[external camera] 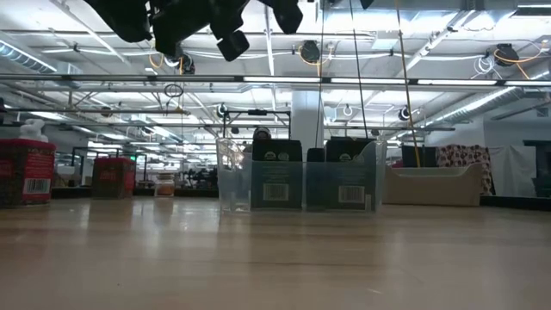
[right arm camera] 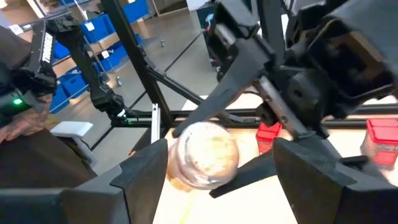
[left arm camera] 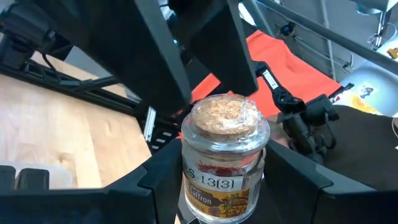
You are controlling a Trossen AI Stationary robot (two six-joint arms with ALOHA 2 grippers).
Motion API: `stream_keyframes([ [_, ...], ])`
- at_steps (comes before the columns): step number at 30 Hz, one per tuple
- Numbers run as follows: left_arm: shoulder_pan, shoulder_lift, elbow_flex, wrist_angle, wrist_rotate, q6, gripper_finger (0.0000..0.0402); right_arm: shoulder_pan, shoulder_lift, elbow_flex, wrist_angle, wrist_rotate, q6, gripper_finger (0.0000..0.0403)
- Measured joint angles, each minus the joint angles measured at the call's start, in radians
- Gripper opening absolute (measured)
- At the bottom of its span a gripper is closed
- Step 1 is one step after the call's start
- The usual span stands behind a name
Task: Sort spices by type
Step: Put the brown seasoning bottle into the gray bin
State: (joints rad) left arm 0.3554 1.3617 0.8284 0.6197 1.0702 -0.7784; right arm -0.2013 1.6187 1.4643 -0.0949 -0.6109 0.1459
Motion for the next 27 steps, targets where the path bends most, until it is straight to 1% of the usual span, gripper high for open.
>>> stream_keyframes([
  [10,0.008,0.000,0.000,0.000,-0.001,0.000,0.0197,0.042,0.000,0.000,0.007,0.021,0.010,0.0270],
  [15,0.007,0.000,0.000,-0.003,-0.008,0.000,0.0197,0.047,0.026,0.000,0.010,0.036,0.041,0.0270],
  [24,0.004,-0.001,-0.001,-0.009,-0.011,0.000,0.0197,0.047,0.037,0.000,0.017,0.027,0.052,0.0270],
  [27,0.004,-0.001,-0.001,-0.008,-0.011,0.000,0.0197,0.046,0.037,0.000,0.018,0.009,0.054,0.0270],
])
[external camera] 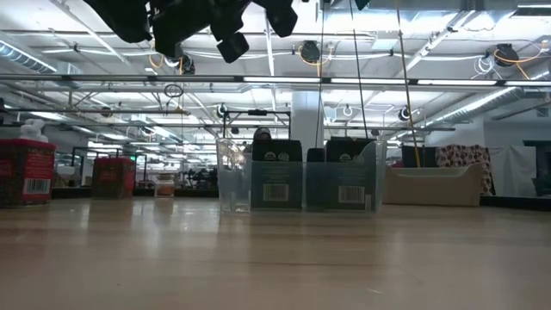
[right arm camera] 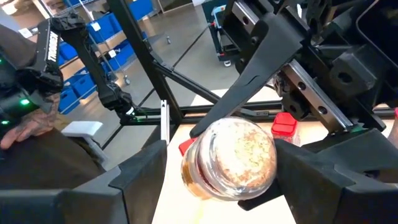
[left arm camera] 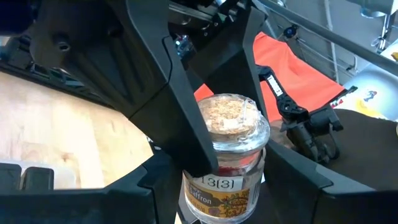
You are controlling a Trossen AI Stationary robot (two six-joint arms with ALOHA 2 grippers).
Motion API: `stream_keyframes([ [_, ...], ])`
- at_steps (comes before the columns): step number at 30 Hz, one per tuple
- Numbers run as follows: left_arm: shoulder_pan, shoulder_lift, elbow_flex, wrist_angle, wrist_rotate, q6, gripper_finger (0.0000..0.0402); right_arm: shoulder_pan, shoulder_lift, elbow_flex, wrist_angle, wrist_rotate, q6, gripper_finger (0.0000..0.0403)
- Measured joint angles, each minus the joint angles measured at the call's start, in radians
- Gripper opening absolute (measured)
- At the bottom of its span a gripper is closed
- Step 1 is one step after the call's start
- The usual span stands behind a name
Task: Sort spices by type
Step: Put the brown seasoning bottle into the gray bin
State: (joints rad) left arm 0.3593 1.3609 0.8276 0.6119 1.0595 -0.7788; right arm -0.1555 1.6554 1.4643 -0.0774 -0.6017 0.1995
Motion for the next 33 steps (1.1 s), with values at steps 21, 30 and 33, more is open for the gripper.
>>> stream_keyframes([
  [21,0.000,0.000,0.000,0.000,0.011,0.000,0.0197,-0.002,0.000,0.000,0.004,-0.004,0.000,0.0270],
  [30,-0.016,0.000,0.000,-0.001,0.011,0.000,0.0197,-0.002,0.000,0.000,0.031,0.027,-0.002,0.0270],
  [33,-0.015,0.000,0.000,-0.001,0.011,0.000,0.0197,-0.002,0.000,0.000,0.053,0.026,0.003,0.0270],
])
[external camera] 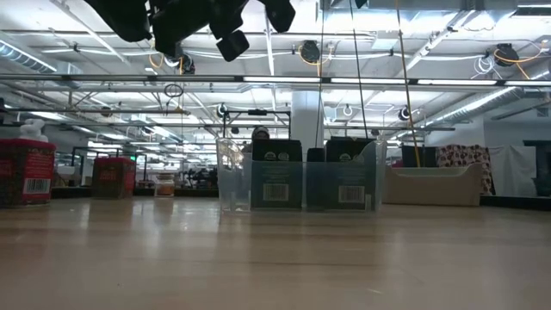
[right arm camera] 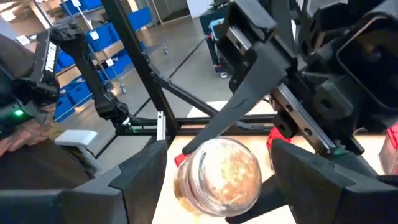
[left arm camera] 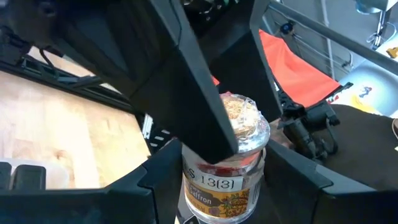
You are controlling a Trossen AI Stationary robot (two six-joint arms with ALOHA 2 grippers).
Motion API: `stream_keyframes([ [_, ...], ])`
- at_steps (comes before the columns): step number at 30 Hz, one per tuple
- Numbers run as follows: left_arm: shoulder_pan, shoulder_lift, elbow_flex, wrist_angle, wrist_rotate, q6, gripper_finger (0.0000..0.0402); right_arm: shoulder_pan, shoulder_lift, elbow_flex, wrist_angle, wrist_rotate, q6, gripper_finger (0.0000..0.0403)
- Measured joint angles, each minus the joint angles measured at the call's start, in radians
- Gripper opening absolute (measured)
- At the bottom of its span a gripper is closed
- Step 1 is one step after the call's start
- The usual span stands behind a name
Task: Sort spices by type
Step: Put the brown seasoning bottle into the gray bin
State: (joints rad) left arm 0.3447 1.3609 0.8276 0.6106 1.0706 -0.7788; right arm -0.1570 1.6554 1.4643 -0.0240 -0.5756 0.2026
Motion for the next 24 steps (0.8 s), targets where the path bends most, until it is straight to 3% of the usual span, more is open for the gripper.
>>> stream_keyframes([
  [24,-0.014,0.001,0.000,-0.007,0.024,0.000,0.0197,0.005,0.040,0.001,0.002,-0.015,0.025,0.0270],
])
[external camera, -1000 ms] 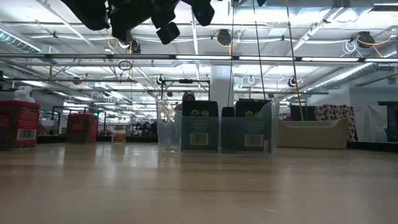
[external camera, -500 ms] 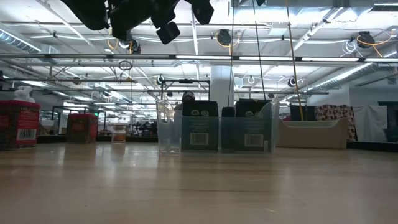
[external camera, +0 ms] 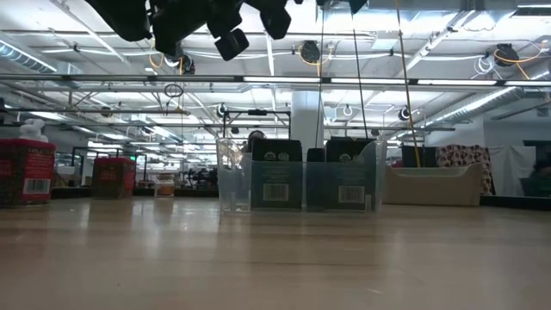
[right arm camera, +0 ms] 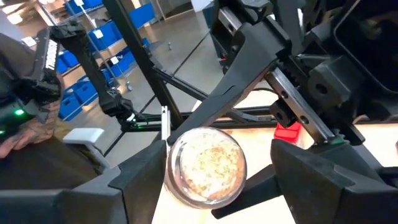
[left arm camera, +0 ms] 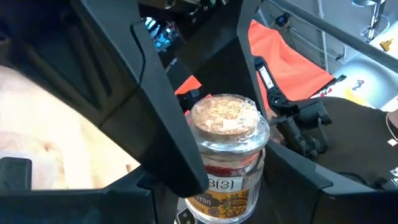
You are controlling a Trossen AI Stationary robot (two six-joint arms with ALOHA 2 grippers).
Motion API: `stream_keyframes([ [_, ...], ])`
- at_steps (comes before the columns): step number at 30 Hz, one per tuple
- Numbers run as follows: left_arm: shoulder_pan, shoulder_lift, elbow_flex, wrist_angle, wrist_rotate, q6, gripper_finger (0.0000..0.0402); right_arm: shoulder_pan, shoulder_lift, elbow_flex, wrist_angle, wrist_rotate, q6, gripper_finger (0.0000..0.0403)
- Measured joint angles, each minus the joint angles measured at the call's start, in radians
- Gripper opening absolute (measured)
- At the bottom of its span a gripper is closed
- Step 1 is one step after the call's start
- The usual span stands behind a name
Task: Sort spices by type
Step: Put the brown seasoning bottle into the gray bin
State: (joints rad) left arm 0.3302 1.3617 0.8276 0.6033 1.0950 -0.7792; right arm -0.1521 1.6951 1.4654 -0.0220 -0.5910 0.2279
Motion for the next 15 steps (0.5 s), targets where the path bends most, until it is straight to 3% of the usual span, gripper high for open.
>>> stream_keyframes([
  [15,0.010,0.000,-0.001,-0.039,0.012,0.026,0.0197,0.002,0.011,0.000,-0.001,-0.054,0.031,0.0265],
])
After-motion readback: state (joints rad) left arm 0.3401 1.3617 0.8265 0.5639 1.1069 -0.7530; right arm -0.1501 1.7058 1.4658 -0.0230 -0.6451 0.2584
